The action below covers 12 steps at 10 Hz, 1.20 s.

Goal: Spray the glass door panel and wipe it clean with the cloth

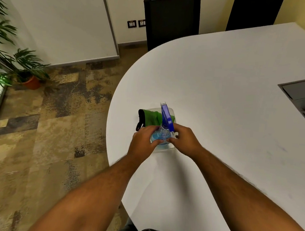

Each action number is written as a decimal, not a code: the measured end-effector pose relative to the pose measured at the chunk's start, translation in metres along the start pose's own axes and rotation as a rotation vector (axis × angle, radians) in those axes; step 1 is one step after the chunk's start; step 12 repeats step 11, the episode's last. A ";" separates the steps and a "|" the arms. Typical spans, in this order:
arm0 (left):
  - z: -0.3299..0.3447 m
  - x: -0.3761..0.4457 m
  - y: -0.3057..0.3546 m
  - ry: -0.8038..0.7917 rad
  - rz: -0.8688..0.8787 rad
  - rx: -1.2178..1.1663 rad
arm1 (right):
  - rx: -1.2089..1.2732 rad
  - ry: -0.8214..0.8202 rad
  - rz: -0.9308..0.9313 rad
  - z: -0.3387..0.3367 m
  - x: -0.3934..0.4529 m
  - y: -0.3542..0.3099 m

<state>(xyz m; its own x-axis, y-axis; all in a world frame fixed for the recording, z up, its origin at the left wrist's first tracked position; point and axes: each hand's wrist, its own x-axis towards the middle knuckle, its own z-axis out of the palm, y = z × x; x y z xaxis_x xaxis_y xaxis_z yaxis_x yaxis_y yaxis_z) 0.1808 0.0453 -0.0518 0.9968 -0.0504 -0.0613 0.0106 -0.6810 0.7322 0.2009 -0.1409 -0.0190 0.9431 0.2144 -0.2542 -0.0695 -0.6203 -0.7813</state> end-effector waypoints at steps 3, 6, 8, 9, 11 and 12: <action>0.017 -0.002 -0.036 -0.128 -0.053 -0.024 | -0.095 -0.044 0.079 0.028 0.004 0.021; 0.029 -0.005 -0.047 -0.118 -0.114 -0.102 | -0.061 0.039 0.168 0.034 -0.010 0.023; 0.049 -0.013 -0.053 -0.020 -0.132 -0.123 | -0.047 0.048 0.182 0.034 -0.031 0.030; 0.047 -0.025 -0.042 0.037 -0.153 -0.146 | -0.046 0.071 0.141 0.027 -0.051 0.030; 0.021 -0.084 0.011 0.216 -0.221 -0.075 | -0.057 0.044 0.038 0.024 -0.091 0.023; 0.021 -0.084 0.011 0.216 -0.221 -0.075 | -0.057 0.044 0.038 0.024 -0.091 0.023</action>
